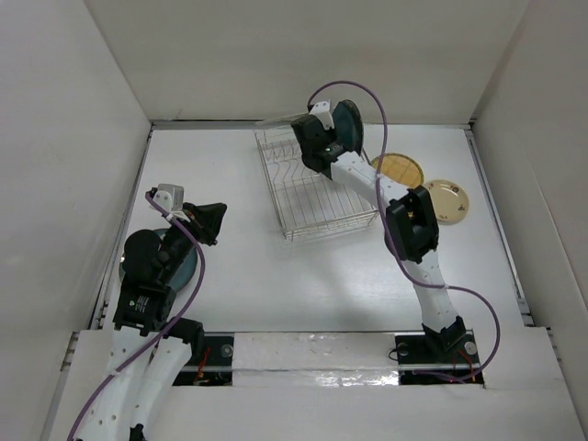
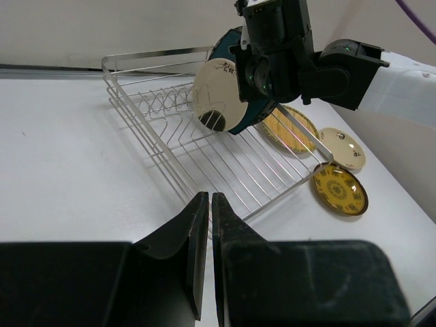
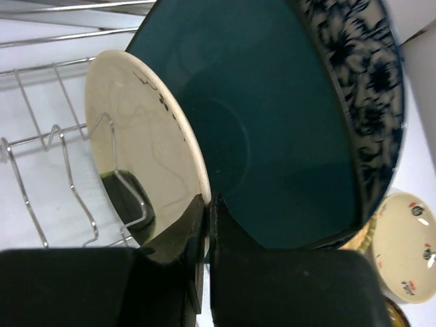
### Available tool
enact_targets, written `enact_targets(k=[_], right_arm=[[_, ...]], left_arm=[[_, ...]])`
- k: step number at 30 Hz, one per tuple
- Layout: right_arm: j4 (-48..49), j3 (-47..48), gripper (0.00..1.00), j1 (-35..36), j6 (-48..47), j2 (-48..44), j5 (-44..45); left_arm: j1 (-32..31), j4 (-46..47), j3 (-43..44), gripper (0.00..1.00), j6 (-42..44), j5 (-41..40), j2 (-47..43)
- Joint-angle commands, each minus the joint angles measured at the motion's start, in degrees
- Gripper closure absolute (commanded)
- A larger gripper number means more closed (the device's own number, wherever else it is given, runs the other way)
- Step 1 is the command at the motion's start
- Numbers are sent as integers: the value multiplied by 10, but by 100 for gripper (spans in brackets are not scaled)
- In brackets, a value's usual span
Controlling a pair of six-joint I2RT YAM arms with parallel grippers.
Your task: Load the plates into the dish rack
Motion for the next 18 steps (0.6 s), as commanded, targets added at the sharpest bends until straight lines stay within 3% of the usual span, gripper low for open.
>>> enact_targets(k=[1, 7, 9, 11, 13, 14, 15, 16, 17, 18], right_arm=[[15, -1, 92, 7, 36, -17, -17], [77, -86, 48, 2, 58, -135, -120], [96, -139, 38, 2, 63, -178, -139], [137, -187, 35, 2, 73, -256, -164], [191, -290, 40, -4, 98, -319, -179], [211, -332, 51, -20, 111, -354, -182], [230, -376, 78, -30, 128, -424, -185], [271, -469, 92, -44, 169, -459, -193], [284, -516, 100, -59, 195, -492, -195], [296, -564, 100, -100, 220, -555, -198]], left_arm=[[-2, 17, 5, 96, 0, -4, 0], [-2, 18, 4, 96, 0, -8, -2], [-2, 19, 3, 95, 0, -8, -2], [-2, 20, 3, 95, -1, -6, -4], [-2, 21, 2, 95, -1, -5, -8], [-2, 21, 2, 95, -2, -5, -9], [-2, 21, 2, 95, -2, -4, -9], [-2, 21, 2, 95, -2, -4, -12], [-2, 21, 2, 96, -2, -2, -14], [-2, 21, 2, 96, -2, -2, -16]])
